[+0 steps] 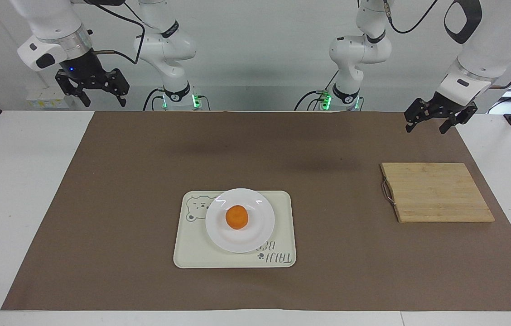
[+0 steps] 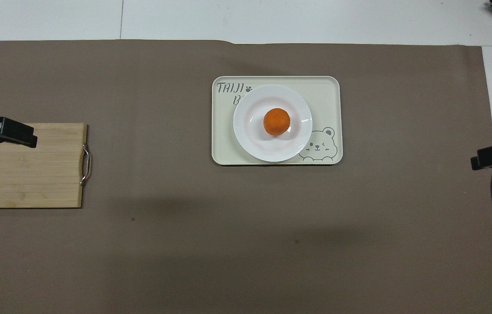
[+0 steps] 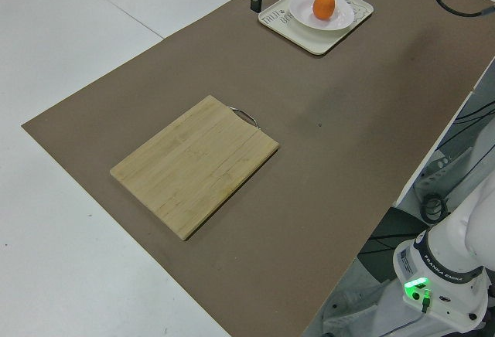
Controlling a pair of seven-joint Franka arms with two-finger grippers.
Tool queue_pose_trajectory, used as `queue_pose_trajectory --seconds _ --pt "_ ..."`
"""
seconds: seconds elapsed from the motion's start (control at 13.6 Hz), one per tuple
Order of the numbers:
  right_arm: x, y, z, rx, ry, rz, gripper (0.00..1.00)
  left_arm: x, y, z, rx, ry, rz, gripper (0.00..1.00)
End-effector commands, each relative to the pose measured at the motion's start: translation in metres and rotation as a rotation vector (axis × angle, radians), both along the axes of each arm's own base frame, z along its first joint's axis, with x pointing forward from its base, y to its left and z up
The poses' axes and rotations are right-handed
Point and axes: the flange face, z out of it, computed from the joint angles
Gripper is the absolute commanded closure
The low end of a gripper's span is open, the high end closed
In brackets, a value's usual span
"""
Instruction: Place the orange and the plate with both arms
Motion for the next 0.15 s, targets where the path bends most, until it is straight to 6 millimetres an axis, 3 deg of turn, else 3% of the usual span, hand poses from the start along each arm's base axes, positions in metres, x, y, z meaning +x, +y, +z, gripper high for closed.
queue_pose_trajectory --seconds 0.0,0.07 --pt "0.0031 0.0005 0.0023 0.015 0.001 -0.023 0.0 -0.0048 0.0036 0.0031 0.017 -0.003 -0.006 0.0" --pt "0.0027 0.0011 0.0024 0.014 0.001 -0.022 0.0 -0.0049 0.0027 0.0031 0.017 -0.003 -0.008 0.0"
